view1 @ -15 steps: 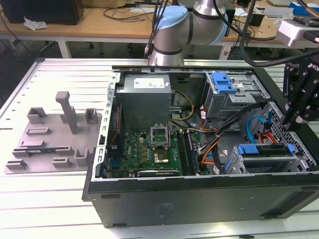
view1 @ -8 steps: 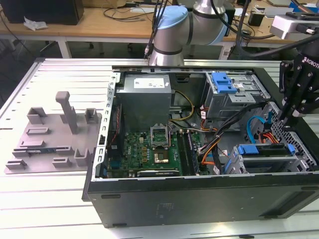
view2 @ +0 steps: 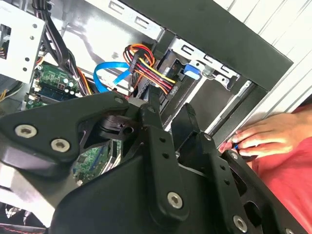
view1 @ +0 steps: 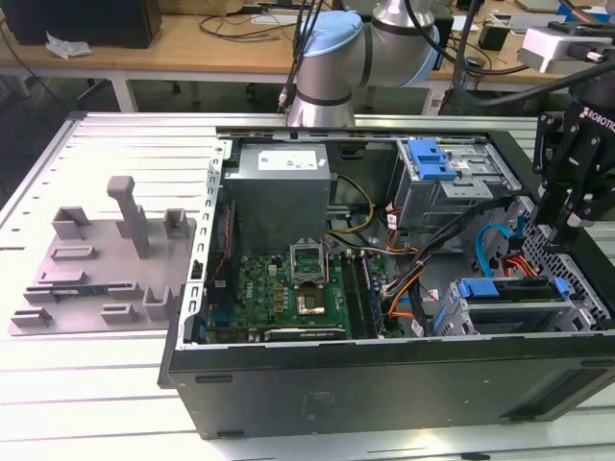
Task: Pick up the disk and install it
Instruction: 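Insert the second disk wire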
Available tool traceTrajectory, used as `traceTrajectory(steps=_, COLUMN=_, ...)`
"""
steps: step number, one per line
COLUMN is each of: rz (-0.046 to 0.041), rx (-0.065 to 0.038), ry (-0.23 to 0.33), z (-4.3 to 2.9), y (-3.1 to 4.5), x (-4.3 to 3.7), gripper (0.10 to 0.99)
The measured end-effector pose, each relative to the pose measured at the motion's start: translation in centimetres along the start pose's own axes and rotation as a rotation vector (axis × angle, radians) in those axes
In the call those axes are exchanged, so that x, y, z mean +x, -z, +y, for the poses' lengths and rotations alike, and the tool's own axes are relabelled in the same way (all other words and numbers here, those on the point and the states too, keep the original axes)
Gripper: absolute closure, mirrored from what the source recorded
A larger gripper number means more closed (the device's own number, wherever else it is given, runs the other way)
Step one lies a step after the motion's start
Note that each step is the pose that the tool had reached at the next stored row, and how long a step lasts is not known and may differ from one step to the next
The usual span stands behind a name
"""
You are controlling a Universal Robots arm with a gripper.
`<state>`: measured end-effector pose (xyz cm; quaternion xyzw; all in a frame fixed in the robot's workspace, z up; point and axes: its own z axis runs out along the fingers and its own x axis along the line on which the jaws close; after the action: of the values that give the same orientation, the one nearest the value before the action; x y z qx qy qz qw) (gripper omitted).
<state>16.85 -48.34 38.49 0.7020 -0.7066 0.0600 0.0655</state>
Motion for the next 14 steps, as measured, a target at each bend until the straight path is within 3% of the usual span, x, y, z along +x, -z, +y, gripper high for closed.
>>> traceTrajectory(steps=1, rz=0.0081, rx=0.0, ry=0.0, z=0.0, y=0.02, x=-0.13, gripper=0.706)
traceTrajectory(steps=2, rz=0.0281, rx=0.0, ry=0.0, z=0.0, y=0.07, x=-0.42, gripper=0.706)
traceTrajectory(steps=4, rz=0.0377, rx=0.0, ry=0.001, z=0.07, y=0.08, x=-0.79, gripper=0.706)
traceTrajectory(steps=7, rz=0.0416, rx=0.001, ry=0.001, z=0.32, y=-0.07, x=-1.32, gripper=0.706)
traceTrajectory(steps=14, rz=0.0418, rx=0.001, ry=0.001, z=1.08, y=-0.46, x=-1.51, gripper=0.706)
